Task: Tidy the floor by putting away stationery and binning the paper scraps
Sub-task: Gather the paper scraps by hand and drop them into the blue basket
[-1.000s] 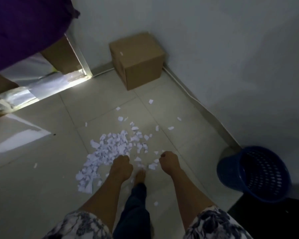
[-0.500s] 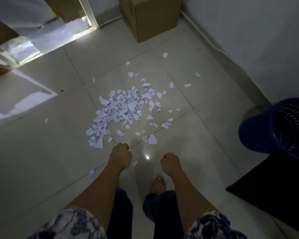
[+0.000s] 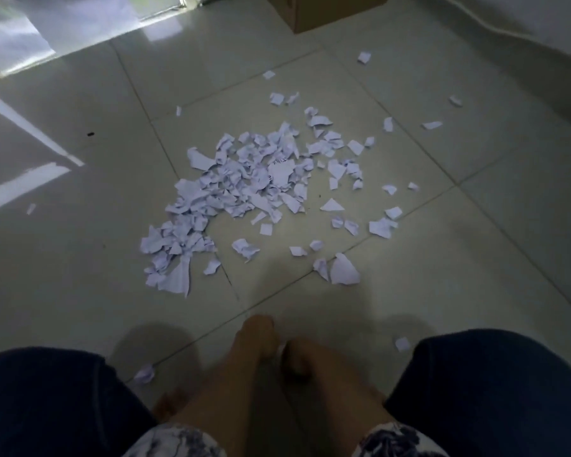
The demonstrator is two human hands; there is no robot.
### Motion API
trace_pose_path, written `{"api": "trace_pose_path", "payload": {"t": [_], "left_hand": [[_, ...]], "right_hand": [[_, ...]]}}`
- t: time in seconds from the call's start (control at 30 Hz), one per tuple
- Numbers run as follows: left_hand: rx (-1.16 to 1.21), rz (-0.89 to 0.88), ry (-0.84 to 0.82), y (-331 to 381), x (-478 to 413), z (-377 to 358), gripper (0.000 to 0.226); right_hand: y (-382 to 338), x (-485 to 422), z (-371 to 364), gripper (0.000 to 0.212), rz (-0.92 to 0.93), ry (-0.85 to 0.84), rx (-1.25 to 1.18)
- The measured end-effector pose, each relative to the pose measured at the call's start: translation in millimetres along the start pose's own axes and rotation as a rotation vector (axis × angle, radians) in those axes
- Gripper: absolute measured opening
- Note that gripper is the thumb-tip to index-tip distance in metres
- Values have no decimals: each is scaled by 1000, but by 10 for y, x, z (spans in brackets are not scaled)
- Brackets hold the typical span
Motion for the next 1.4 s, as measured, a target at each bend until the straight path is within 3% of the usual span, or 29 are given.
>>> {"api": "trace_pose_path", "payload": {"t": [0.1,0.2,0.27,0.4,0.47,0.57,0.67,0.73,0.83,0.9,1.0,1.1,1.17,1.23,1.3,1.4], "left_hand": [[36,20,221,-128,-322,24,26],[244,148,682,-335,-207,188,37],[515,315,904,-652,-100,218,51],[1055,765,1016,-1470,18,-21,82],[1176,848,1007,-1733,11,-135,81],[1159,815,852,-1734,-133,-221,82],[897,487,845,-1369,-405,30,88],[734,237,759,-939,-600,201,78],[697,-169,728,-349,-667,388,69],[638,-284,786,-172,-581,451,73],[545,-172,905,-344,-554,448,71],[598,69,992,-782,-551,428,70],[742,284,1019,-1096,-534,461,74],[907,449,1019,-1355,-528,566,77],[941,509,938,-1521,-608,691,77],[693,343,756,-1403,-826,882,73]], "right_hand": [[-149,-271,227,48,56,100,-116],[-394,-129,656,24,207,470,-430],[-571,-5,802,24,286,678,-548],[-649,127,641,37,296,942,-387],[-274,104,548,43,120,1087,-247],[524,142,448,60,-259,1237,-454],[1104,327,438,73,-494,1263,-777],[1351,409,440,78,-602,1255,-900],[1430,331,420,77,-625,1204,-1020],[1289,203,436,74,-590,1122,-1030],[856,34,656,71,-414,1065,-873],[88,-160,951,68,129,998,-685],[-373,-185,1047,66,374,938,-639],[-589,-201,1083,65,368,969,-586],[-573,-250,1053,66,203,993,-583],[-443,-323,925,69,16,932,-634]]}}
Point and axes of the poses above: each hand's wrist, its own x-axis away from the middle knuckle, its own z-axis out of the back of the hand, y = z × x, the point moved 6 cm from there along -x, towards the middle knuckle, and after that the axes turned 8 degrees about -y, right-handed, at the moved point
